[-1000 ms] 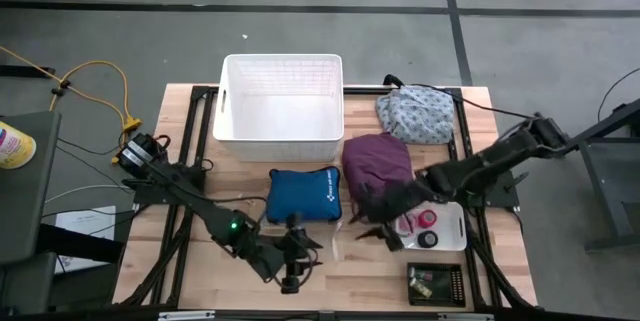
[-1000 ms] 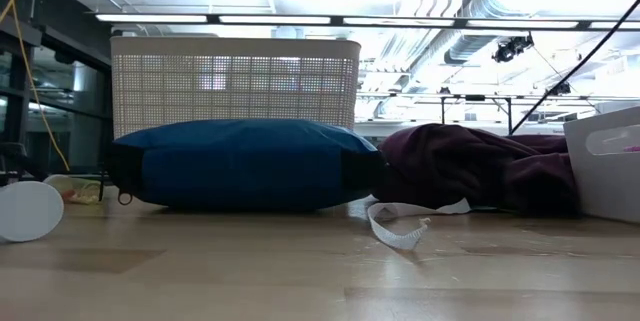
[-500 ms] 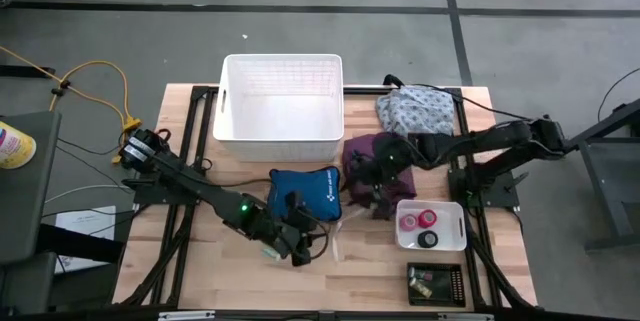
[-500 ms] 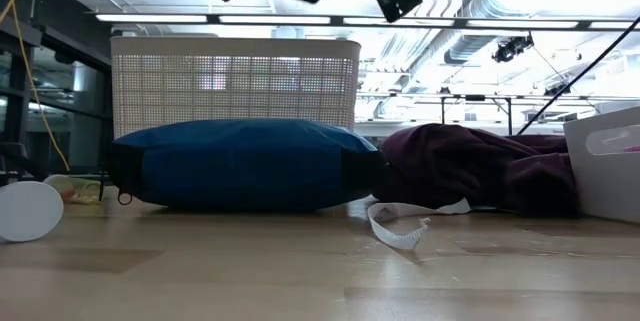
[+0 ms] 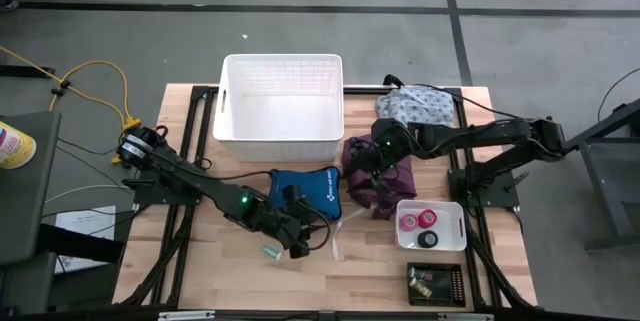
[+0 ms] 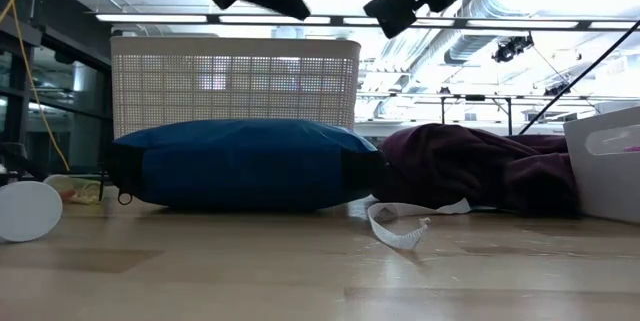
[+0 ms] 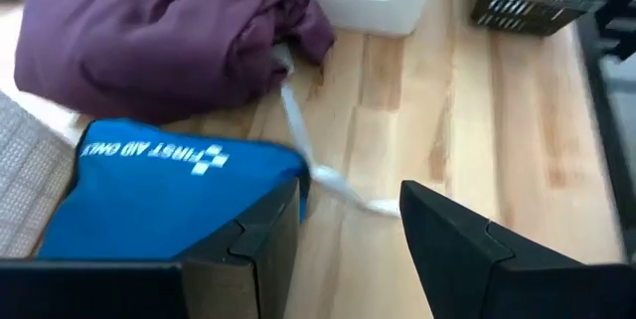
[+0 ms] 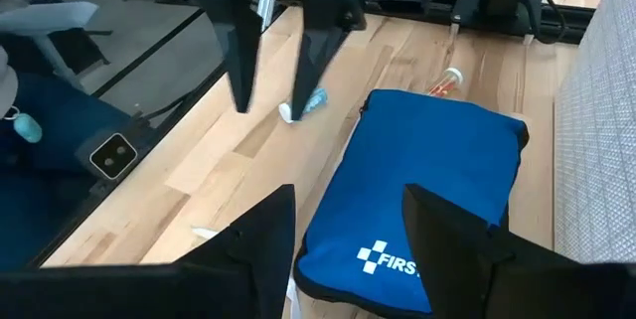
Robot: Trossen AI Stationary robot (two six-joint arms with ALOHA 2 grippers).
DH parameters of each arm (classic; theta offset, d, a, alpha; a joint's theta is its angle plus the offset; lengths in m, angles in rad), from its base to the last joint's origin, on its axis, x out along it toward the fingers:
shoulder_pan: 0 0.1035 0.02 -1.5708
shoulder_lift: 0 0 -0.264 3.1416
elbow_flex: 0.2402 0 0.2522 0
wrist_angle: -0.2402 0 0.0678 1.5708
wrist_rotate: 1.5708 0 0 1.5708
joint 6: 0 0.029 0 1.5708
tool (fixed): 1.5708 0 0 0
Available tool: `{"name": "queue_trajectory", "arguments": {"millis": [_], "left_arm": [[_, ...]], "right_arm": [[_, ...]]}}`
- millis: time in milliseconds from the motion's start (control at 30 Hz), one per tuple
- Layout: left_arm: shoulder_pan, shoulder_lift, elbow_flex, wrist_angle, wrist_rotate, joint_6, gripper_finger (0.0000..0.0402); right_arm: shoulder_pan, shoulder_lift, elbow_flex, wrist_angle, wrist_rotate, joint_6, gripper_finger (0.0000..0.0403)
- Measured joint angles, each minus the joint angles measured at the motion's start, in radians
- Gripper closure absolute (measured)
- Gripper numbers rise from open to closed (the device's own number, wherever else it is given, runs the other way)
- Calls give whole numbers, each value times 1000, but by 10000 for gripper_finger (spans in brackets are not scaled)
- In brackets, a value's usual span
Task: Pick & Place Medicine items
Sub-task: Put the blue pill bottle into the black bin
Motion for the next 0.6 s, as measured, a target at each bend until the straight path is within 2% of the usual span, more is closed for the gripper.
{"name": "queue_trajectory", "arguments": {"millis": [600], "left_arm": [[-1, 0, 0, -53, 2, 0, 231]], "right_arm": [[0, 0, 0, 0, 2, 3, 229]]}}
